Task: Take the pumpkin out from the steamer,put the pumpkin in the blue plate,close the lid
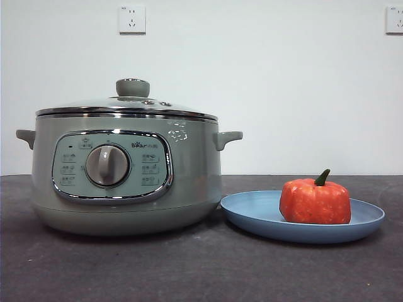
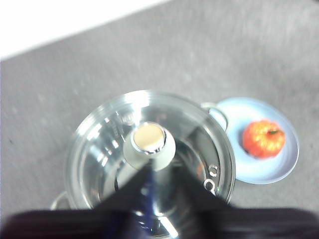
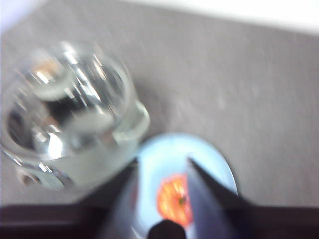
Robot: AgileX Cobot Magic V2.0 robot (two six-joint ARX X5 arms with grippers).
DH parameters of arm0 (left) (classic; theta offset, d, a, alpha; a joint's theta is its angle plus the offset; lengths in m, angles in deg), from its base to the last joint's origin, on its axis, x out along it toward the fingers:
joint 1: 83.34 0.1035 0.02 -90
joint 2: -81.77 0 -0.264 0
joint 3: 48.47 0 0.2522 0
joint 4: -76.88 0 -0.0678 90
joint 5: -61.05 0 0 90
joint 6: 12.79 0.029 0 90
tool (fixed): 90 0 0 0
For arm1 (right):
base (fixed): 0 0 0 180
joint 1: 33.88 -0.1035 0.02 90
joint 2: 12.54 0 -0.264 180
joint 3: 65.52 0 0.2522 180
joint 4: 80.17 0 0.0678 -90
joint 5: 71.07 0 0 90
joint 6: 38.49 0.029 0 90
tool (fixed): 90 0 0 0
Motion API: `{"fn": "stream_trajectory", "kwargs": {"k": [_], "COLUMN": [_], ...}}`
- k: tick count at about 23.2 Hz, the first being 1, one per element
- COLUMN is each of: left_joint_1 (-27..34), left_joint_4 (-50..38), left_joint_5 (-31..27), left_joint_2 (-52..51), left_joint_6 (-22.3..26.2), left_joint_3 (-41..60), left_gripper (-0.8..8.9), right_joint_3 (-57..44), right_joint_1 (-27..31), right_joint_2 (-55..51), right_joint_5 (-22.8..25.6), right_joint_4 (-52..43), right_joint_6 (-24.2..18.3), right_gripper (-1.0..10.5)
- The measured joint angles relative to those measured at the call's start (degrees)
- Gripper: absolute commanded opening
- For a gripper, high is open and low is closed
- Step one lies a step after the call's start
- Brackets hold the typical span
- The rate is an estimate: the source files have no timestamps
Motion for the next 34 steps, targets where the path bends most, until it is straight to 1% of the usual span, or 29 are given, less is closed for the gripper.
{"fn": "stream_trajectory", "kwargs": {"k": [3,5,7,8,9,12,15,18,30,34], "left_joint_1": [-1.0,-1.9,-2.3,-2.3,-2.3,-2.3,-2.3,-2.3,-2.5,-0.8], "left_joint_4": [-4.1,-8.6,-12.7,-13.5,-13.2,-9.7,-5.2,-2.9,-2.6,-2.6], "left_joint_5": [-1.5,-3.9,-4.7,-4.7,-4.7,-4.1,-4.1,-4.1,-4.3,-6.7], "left_joint_2": [-7.8,-14.6,-21.7,-24.6,-25.7,-26.4,-25.8,-25.2,-25.6,-32.3], "left_joint_6": [-0.2,-0.9,-2.0,-2.4,-2.4,-3.3,-3.9,-4.2,-4.3,-3.2], "left_joint_3": [8.6,17.1,25.8,29.5,31.0,31.7,31.7,31.7,31.8,32.0], "left_gripper": [-0.08,-0.08,-0.08,-0.08,-0.04,-0.03,-0.03,-0.03,-0.03,-0.03], "right_joint_3": [-8.9,-15.7,-21.5,-23.1,-23.4,-23.3,-23.3,-23.3,-23.3,-23.3], "right_joint_1": [-1.1,-1.7,-1.8,-1.8,-1.8,-1.8,-1.8,-1.8,-1.8,-1.8], "right_joint_2": [-7.0,-11.2,-15.0,-16.3,-16.5,-16.6,-16.6,-16.6,-16.5,-16.6], "right_joint_5": [0.3,3.3,4.3,4.3,4.3,4.3,4.3,4.3,4.3,4.3], "right_joint_4": [-8.9,-13.4,-16.0,-16.0,-15.8,-16.7,-15.5,-14.8,-14.0,-13.7], "right_joint_6": [1.7,2.6,3.4,4.6,5.5,8.1,9.1,9.6,9.8,9.8], "right_gripper": [-0.2,-0.2,-0.2,-0.2,-0.2,-0.2,-0.2,-0.2,-0.2,-0.2]}}
